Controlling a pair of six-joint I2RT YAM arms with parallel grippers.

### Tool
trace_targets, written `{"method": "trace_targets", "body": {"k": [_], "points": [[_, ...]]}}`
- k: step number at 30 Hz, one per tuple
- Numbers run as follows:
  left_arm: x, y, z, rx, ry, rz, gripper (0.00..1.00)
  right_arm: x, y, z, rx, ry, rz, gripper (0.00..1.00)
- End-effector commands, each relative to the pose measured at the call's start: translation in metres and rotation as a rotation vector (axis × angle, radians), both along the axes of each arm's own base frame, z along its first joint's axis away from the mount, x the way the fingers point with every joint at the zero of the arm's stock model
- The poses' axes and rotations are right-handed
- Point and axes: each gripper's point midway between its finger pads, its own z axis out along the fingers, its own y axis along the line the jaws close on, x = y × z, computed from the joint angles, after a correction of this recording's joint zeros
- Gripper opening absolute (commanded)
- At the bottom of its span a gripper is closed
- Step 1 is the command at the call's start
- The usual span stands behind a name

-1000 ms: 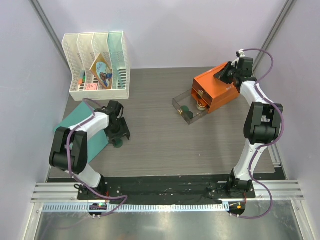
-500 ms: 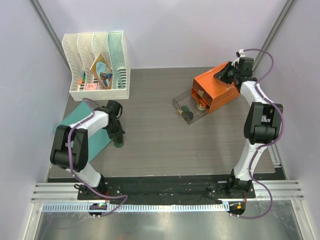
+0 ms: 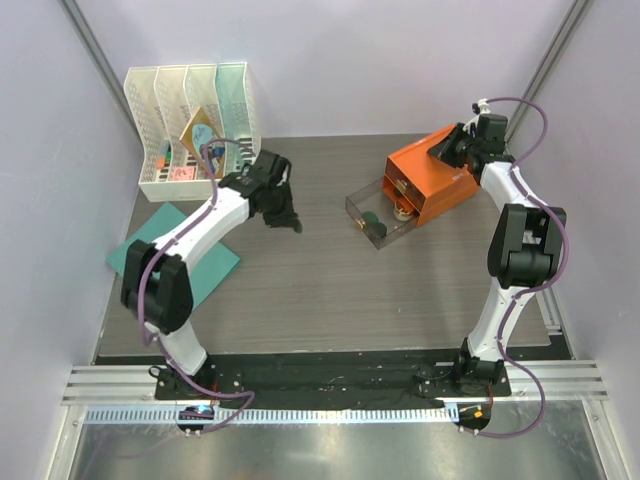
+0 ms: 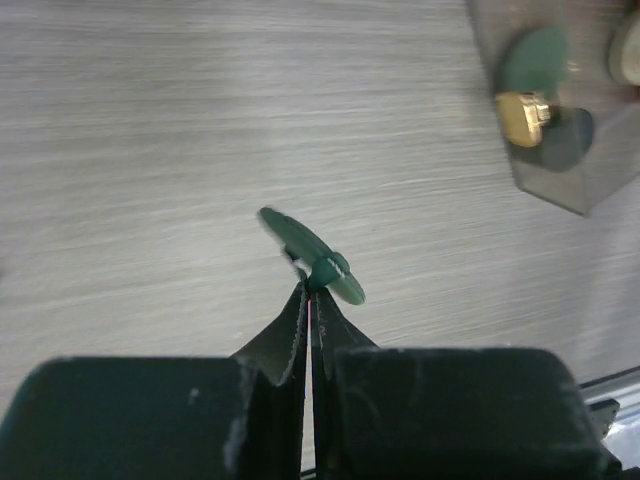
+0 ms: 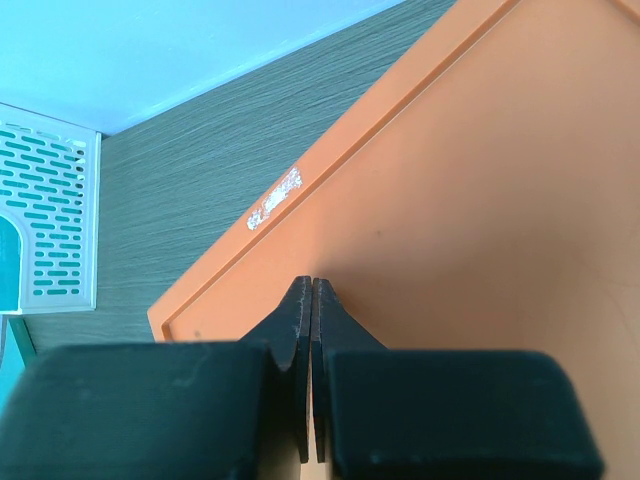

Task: Organize the makeup

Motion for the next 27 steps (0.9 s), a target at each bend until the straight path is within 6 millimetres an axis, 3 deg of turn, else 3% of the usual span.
{"method": "trace_targets", "body": {"k": [1,5,6,7,8,9,10,11,15,22,26,27], "points": [[0.018,-0.059,0.005,-0.07,-0.018,-0.104,0.0,-0.156,-0.008,-0.203,-0.093,0.809,-0.01,0.01],[0.038,-0.115,0.018,-0.166,-0.043,-0.166,0.0,-0.157,-0.009,-0.203,-0.093,0.811,-0.012,0.01],[0.048,-0.13,0.038,-0.208,-0.086,-0.185,0.0,-0.157,-0.008,-0.203,-0.094,0.81,-0.008,0.01],[0.05,-0.144,0.027,-0.216,-0.067,-0.203,0.0,-0.158,-0.008,-0.203,-0.094,0.814,-0.01,0.01],[0.053,-0.154,0.032,-0.236,-0.076,-0.213,0.0,-0.157,-0.008,-0.203,-0.094,0.811,-0.011,0.01],[0.061,-0.168,0.052,-0.277,-0.114,-0.235,0.0,-0.158,-0.008,-0.203,-0.093,0.812,-0.01,0.01],[0.062,-0.179,0.044,-0.279,-0.104,-0.25,0.0,-0.158,-0.009,-0.203,-0.093,0.812,-0.012,0.01],[0.069,-0.189,0.063,-0.307,-0.145,-0.261,0.0,-0.156,-0.008,-0.202,-0.094,0.808,-0.011,0.01],[0.077,-0.211,0.064,-0.347,-0.146,-0.266,0.0,-0.157,-0.008,-0.203,-0.094,0.811,-0.011,0.01],[0.087,-0.227,0.038,-0.378,-0.11,-0.244,0.04,-0.157,-0.008,-0.203,-0.091,0.81,-0.009,0.01],[0.086,-0.228,0.023,-0.366,-0.083,-0.245,0.15,-0.156,-0.007,-0.203,-0.09,0.81,-0.008,0.01],[0.085,-0.228,0.023,-0.362,-0.083,-0.253,0.24,-0.156,-0.007,-0.203,-0.09,0.81,-0.008,0.01]]}}
